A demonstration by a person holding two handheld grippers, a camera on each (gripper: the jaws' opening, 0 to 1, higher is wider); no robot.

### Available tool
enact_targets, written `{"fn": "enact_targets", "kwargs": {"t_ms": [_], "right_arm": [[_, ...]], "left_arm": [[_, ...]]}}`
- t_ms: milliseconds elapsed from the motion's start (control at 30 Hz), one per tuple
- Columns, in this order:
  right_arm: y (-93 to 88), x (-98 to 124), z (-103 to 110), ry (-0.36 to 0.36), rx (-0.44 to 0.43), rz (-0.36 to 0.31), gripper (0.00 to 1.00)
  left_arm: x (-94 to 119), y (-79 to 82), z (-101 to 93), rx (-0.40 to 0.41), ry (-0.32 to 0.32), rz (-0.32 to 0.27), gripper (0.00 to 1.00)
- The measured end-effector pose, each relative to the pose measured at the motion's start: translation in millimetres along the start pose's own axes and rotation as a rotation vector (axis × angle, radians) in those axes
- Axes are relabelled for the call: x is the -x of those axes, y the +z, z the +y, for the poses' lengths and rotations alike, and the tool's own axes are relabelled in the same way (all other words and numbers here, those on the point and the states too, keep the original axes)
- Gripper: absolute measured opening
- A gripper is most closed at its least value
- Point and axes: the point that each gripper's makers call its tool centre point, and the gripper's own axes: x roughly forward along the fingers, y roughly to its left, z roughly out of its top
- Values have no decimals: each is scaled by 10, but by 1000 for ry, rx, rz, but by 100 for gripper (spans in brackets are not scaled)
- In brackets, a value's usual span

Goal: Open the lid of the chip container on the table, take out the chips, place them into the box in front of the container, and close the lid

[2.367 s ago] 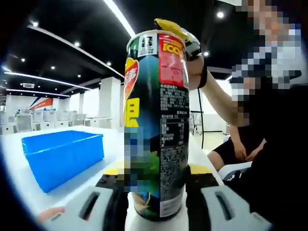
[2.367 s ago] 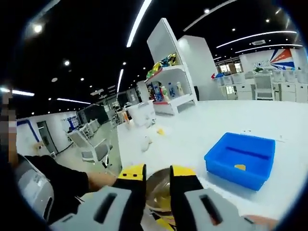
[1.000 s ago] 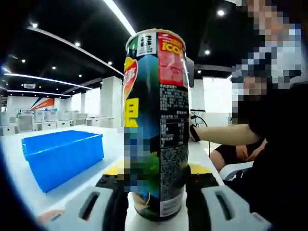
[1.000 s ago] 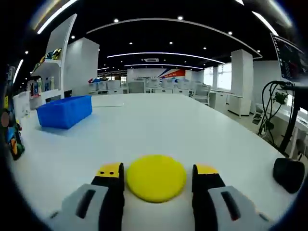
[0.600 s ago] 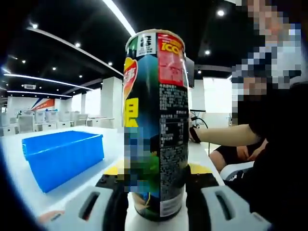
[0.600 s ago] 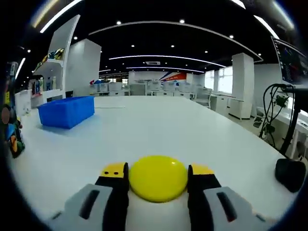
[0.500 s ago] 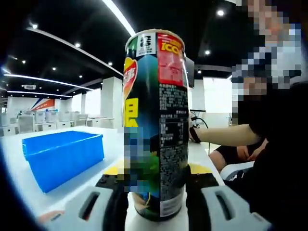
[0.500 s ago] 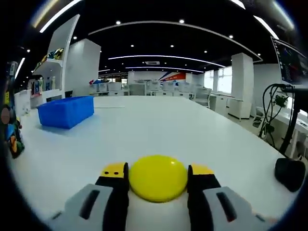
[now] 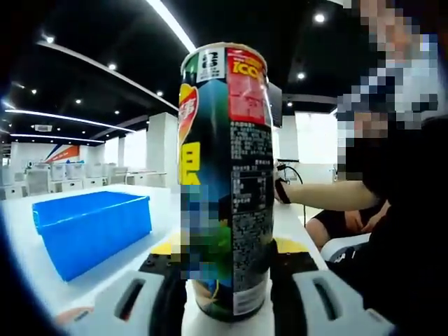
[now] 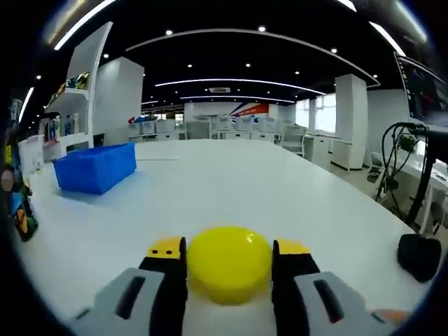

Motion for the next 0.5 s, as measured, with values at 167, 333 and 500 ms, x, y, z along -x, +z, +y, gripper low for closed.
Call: {"fn": "enact_targets", "kwargs": {"t_ms": [167,333,500], "right_arm": [[651,108,327,102,-24,-109,47],[1337,182,619,219,-10,-213,47],[2030,466,1239,389,-17,-300,47]], "left_arm": [[2,0,1,-1,0,1,47],[2,-1,0,-2,1,3,47],[2,0,0,-3,4,2,47]]}}
